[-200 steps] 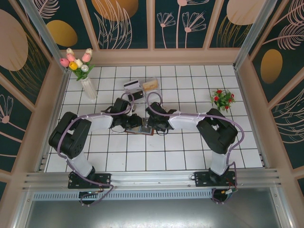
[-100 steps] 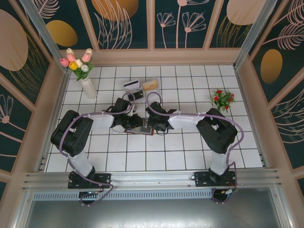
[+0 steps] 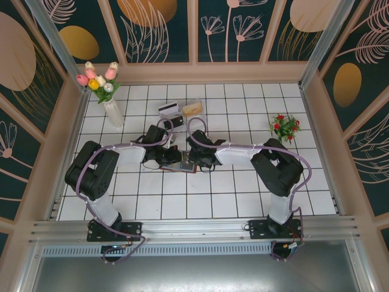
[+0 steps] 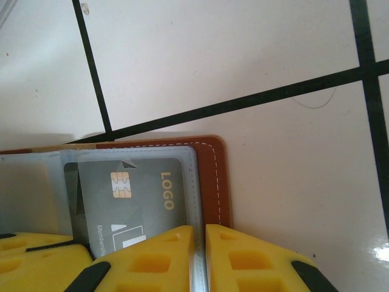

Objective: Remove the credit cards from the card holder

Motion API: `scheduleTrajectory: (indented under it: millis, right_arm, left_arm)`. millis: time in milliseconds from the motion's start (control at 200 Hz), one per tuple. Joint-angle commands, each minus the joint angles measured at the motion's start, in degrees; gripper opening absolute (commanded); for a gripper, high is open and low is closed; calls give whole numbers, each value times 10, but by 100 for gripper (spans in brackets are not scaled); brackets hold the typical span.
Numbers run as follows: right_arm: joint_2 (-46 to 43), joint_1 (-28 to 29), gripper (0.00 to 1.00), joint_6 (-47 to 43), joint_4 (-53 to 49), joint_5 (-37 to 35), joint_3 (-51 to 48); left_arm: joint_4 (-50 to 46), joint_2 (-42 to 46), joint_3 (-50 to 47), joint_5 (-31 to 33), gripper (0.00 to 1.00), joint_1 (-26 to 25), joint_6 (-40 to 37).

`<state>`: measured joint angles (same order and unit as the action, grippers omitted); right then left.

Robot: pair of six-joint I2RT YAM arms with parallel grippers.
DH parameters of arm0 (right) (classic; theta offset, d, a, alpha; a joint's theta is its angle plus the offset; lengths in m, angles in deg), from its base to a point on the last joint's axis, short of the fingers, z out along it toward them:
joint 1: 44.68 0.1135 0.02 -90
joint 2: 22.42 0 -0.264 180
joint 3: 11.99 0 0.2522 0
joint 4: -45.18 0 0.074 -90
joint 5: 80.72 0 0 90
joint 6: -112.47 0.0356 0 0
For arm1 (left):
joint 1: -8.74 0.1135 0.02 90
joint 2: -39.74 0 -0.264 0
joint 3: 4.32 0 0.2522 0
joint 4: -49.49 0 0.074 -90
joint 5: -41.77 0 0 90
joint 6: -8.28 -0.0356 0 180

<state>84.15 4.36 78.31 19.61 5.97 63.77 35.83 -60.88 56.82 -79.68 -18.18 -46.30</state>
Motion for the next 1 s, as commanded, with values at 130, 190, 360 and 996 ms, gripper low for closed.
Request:
scheduleTrajectory:
  millis: [130,190,360,996]
  right_arm:
    - [9,-8,16,-3,8,13,-12]
    - [2,-9,16,-2,10,10,-15]
    - [-14,-15,16,-3,16,9,-23]
    - [-71,-18,14,-35,150,109,-42]
  left_arm:
    - [-52,21,8,35,0,3,-41]
    - [-56,21,4,40,0,5,-43]
    - [-82,58,2,65,0,13,-58]
    - [-57,56,-5,45,0,16,-42]
